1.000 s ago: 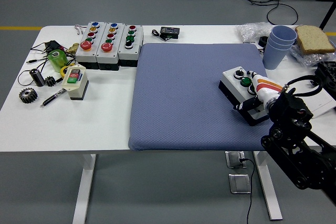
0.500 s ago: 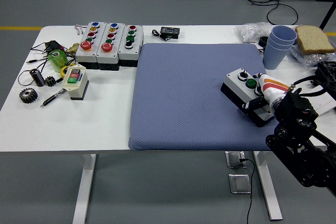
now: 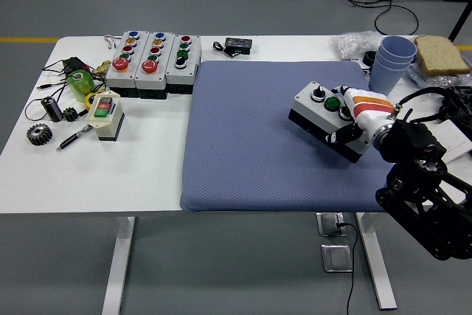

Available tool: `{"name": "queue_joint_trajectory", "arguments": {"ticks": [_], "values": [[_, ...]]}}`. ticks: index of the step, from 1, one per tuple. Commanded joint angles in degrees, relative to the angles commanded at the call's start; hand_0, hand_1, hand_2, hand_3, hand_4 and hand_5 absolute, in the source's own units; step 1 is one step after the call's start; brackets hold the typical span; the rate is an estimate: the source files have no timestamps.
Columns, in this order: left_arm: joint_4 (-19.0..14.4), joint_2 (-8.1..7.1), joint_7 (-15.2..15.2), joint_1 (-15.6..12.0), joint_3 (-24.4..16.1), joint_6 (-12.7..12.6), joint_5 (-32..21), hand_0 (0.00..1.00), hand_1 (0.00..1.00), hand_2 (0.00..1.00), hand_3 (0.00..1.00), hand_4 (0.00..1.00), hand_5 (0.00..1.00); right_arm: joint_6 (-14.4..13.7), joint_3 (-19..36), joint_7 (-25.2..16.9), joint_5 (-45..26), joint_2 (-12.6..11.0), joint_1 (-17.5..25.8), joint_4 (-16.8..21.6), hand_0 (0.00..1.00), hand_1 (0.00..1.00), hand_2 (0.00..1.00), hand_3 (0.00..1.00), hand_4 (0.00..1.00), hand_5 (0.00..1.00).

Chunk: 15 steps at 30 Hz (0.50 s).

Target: Pick up the button,place it on the desk,press the button,press the button

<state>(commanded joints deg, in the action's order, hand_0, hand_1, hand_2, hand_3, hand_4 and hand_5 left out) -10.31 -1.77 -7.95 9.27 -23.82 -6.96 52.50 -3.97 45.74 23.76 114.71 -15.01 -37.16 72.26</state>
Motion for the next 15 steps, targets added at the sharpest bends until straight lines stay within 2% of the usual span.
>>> {"name": "queue_joint_trajectory", "arguments": {"ticks": [7,12,15], "values": [[0.0,-0.03,-0.01,0.14,0.05,0.01,-0.03,0.625,0.658,0.68,0.59,0.341,0.646,3.95,-5.7,-13.6,0.25,-2.26,-2.76,3.21,0.012,0.021,0.289,0.511,0.655,0.114],[0.0,0.01,0.05,0.22,0.45,0.03,-0.39,0.625,0.658,0.68,0.59,0.342,0.645,4.92,-10.24,-18.15,1.43,-3.08,-4.59,3.61,0.01,0.017,0.286,0.504,0.667,0.13],[0.0,0.08,0.06,0.27,0.52,0.04,-0.44,0.625,0.658,0.68,0.59,0.342,0.645,5.67,-12.31,-18.05,2.14,-3.09,-5.1,3.4,0.01,0.017,0.286,0.504,0.667,0.13]]}}
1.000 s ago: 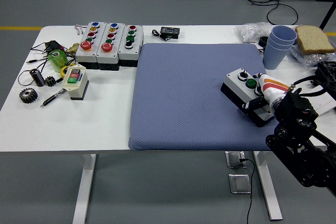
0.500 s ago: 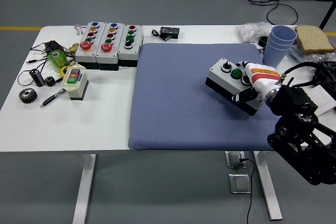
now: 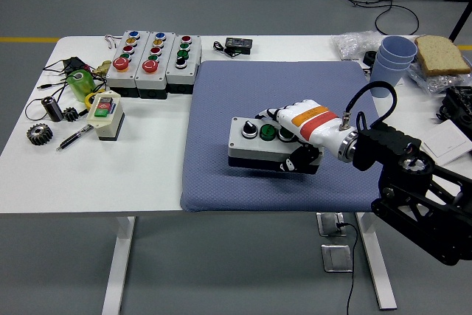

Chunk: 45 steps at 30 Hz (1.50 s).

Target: Pick up the button,place it on the desk,press the button,press the button

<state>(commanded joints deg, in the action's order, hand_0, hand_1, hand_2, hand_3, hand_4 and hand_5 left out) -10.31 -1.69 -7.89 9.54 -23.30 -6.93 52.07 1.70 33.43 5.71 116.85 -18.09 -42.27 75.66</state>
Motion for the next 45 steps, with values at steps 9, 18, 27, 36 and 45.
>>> {"name": "queue_joint_trajectory", "arguments": {"ticks": [9,18,27,36,45], "values": [[0.0,0.12,0.02,-0.14,0.31,0.01,-0.26,0.625,0.658,0.68,0.591,0.341,0.641,-0.22,-1.03,-0.83,0.77,0.73,0.88,-0.7,0.069,0.087,0.325,0.514,0.677,0.128],[0.0,0.23,0.07,-0.3,0.77,0.03,-0.53,0.625,0.657,0.68,0.59,0.341,0.645,2.03,-0.98,-1.42,1.34,1.37,1.54,-2.05,0.18,0.2,0.397,0.537,0.721,0.148],[0.0,0.35,-0.09,-0.8,0.4,0.12,0.06,0.625,0.658,0.678,0.589,0.341,0.646,6.43,-0.39,0.47,2.39,2.11,2.36,-2.45,0.737,0.597,0.621,0.775,0.915,0.352],[0.0,0.37,-0.07,-0.72,0.59,0.14,-0.01,0.625,0.658,0.68,0.589,0.342,0.649,2.17,0.89,0.2,3.99,2.32,2.72,-2.83,0.875,0.698,0.698,0.833,0.943,0.343],[0.0,0.32,-0.09,-0.58,0.43,0.16,0.09,0.625,0.658,0.679,0.59,0.342,0.646,1.42,1.11,0.2,4.13,2.19,2.83,-2.36,0.994,0.826,0.847,0.929,0.964,0.306]]}}
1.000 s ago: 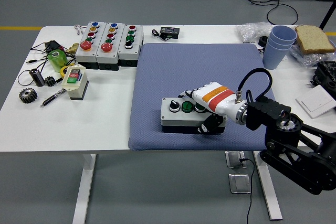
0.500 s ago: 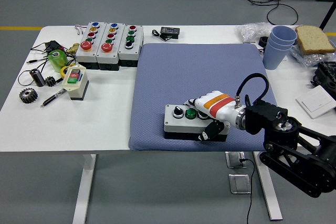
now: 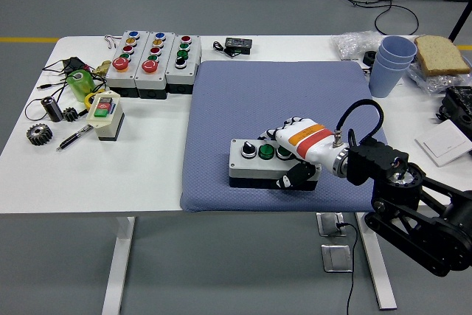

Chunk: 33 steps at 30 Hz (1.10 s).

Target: Pick up the button,place it on the desk,press the button,press the button

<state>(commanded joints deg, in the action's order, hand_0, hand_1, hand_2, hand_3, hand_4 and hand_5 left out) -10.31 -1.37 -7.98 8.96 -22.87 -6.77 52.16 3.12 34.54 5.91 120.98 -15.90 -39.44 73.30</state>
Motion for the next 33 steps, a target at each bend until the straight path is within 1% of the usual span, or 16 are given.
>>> {"name": "queue_joint_trajectory", "arguments": {"ticks": [3,5,6,8,11,12,14,17,18,23,24,26,27,29,30,33], "values": [[0.0,-0.03,0.04,0.06,0.17,-0.02,-0.16,0.625,0.658,0.679,0.59,0.342,0.646,0.55,0.37,0.05,-0.59,-0.14,0.17,0.55,0.994,0.826,0.847,0.929,0.964,0.306],[0.0,-0.06,0.02,0.1,0.03,-0.01,-0.1,0.625,0.658,0.679,0.59,0.342,0.646,1.22,0.96,0.09,-1.83,-0.47,0.53,1.81,0.994,0.826,0.847,0.929,0.964,0.306],[0.0,-0.06,0.02,0.1,0.0,-0.01,-0.06,0.625,0.658,0.679,0.589,0.342,0.647,1.33,1.2,0.11,-2.19,-0.57,0.67,2.27,0.998,0.87,0.921,0.972,0.973,0.294],[0.0,-0.07,0.01,0.11,-0.04,-0.01,-0.03,0.625,0.658,0.679,0.589,0.342,0.647,1.34,1.73,0.14,-2.66,-0.74,0.95,3.37,0.998,0.87,0.921,0.972,0.973,0.294],[0.0,-0.05,-0.02,0.1,-0.23,0.01,0.2,0.625,0.658,0.679,0.589,0.342,0.647,2.08,4.49,0.93,-4.44,-0.77,2.22,6.84,0.998,0.87,0.921,0.972,0.973,0.294],[0.0,-0.04,-0.02,0.1,-0.2,0.01,0.21,0.625,0.658,0.679,0.589,0.342,0.648,2.0,5.07,1.12,-4.49,-0.84,2.58,7.51,0.989,0.83,0.892,0.944,0.972,0.295],[0.0,-0.04,-0.02,0.1,-0.2,0.01,0.23,0.625,0.658,0.679,0.589,0.342,0.648,1.61,6.95,1.6,-4.3,-1.12,3.51,9.81,0.989,0.83,0.892,0.944,0.972,0.295],[0.0,-0.08,0.02,0.12,-0.17,0.0,0.14,0.625,0.658,0.679,0.589,0.342,0.648,0.09,9.77,1.65,-3.69,-2.36,5.5,13.11,0.989,0.83,0.892,0.944,0.972,0.295],[0.0,-0.09,0.02,0.13,-0.19,0.0,0.16,0.625,0.658,0.678,0.589,0.341,0.647,-0.04,10.05,1.63,-3.63,-2.47,5.7,13.43,0.863,0.598,0.699,0.832,0.973,0.29],[0.0,-0.17,0.09,0.14,-0.15,-0.04,0.03,0.625,0.658,0.678,0.589,0.341,0.647,-5.53,14.77,-0.12,-3.66,-5.82,11.73,18.76,0.863,0.598,0.699,0.832,0.973,0.29],[0.0,-0.17,0.08,0.13,-0.19,-0.04,0.05,0.624,0.658,0.678,0.589,0.341,0.646,-5.82,14.98,-0.21,-3.63,-5.98,12.11,18.98,0.239,0.038,0.293,0.689,0.971,0.318],[0.0,-0.17,0.04,0.14,-0.27,-0.01,0.28,0.624,0.658,0.678,0.589,0.341,0.646,-7.36,16.23,-1.14,-4.87,-7.55,14.46,20.09,0.239,0.038,0.293,0.689,0.971,0.318],[0.0,-0.16,0.0,0.13,-0.44,0.01,0.56,0.624,0.658,0.678,0.589,0.341,0.646,-9.17,16.74,-1.86,-6.06,-8.66,16.04,20.34,0.239,0.038,0.293,0.689,0.971,0.318],[0.0,-0.15,-0.05,0.12,-0.62,0.04,0.78,0.624,0.658,0.678,0.589,0.341,0.646,-11.04,17.32,-2.33,-6.39,-9.58,17.6,20.45,0.239,0.038,0.293,0.689,0.971,0.318],[0.0,-0.14,-0.03,0.11,-0.47,0.04,0.65,0.625,0.658,0.678,0.589,0.341,0.647,-11.62,17.68,-2.32,-6.46,-10.04,18.4,20.52,0.145,0.002,0.193,0.654,0.95,0.388],[0.0,-0.13,-0.01,0.09,-0.29,0.04,0.54,0.625,0.658,0.678,0.589,0.341,0.647,-11.27,18.43,-1.65,-5.97,-10.73,19.83,20.53,0.145,0.002,0.193,0.654,0.95,0.388]]}}
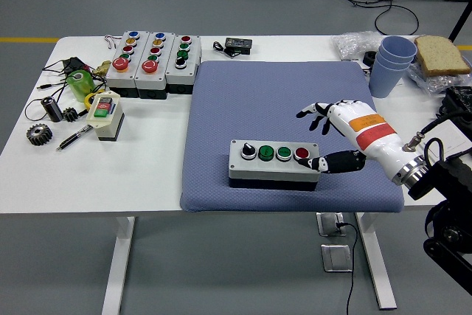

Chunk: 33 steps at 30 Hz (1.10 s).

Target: Pick up the button,place it on the desk,press the button,press the button

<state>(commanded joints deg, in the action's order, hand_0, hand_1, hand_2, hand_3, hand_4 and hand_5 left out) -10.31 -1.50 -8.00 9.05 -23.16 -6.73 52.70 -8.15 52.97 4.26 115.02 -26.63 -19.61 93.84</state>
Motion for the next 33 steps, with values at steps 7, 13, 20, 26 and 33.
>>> {"name": "queue_joint_trajectory", "arguments": {"ticks": [7,13,20,26,33], "values": [[0.0,0.16,0.03,-0.01,0.17,0.01,-0.09,0.624,0.659,0.677,0.589,0.341,0.646,3.35,0.13,1.9,1.57,0.01,0.98,-0.84,0.121,0.002,0.164,0.646,0.941,0.41],[0.0,0.25,0.0,-0.26,-0.03,0.02,0.0,0.624,0.66,0.677,0.589,0.34,0.646,4.38,-0.45,2.6,1.96,0.22,1.01,-1.56,0.122,0.002,0.162,0.643,0.935,0.442],[0.0,0.29,-0.14,-0.5,-0.48,0.11,0.75,0.624,0.66,0.677,0.589,0.341,0.647,4.09,-1.05,2.53,1.91,0.89,0.94,-1.6,0.121,0.002,0.16,0.644,0.926,0.434],[0.0,0.3,-0.21,-0.66,-0.56,0.16,1.03,0.625,0.661,0.676,0.589,0.341,0.647,4.43,-2.0,2.67,1.68,0.99,1.15,-2.08,0.121,0.002,0.161,0.647,0.931,0.432],[0.0,0.27,-0.14,-0.63,-0.49,0.13,0.62,0.625,0.661,0.676,0.589,0.34,0.647,4.43,-2.76,2.89,1.49,1.02,1.48,-2.7,0.125,0.002,0.161,0.657,0.919,0.455]]}}
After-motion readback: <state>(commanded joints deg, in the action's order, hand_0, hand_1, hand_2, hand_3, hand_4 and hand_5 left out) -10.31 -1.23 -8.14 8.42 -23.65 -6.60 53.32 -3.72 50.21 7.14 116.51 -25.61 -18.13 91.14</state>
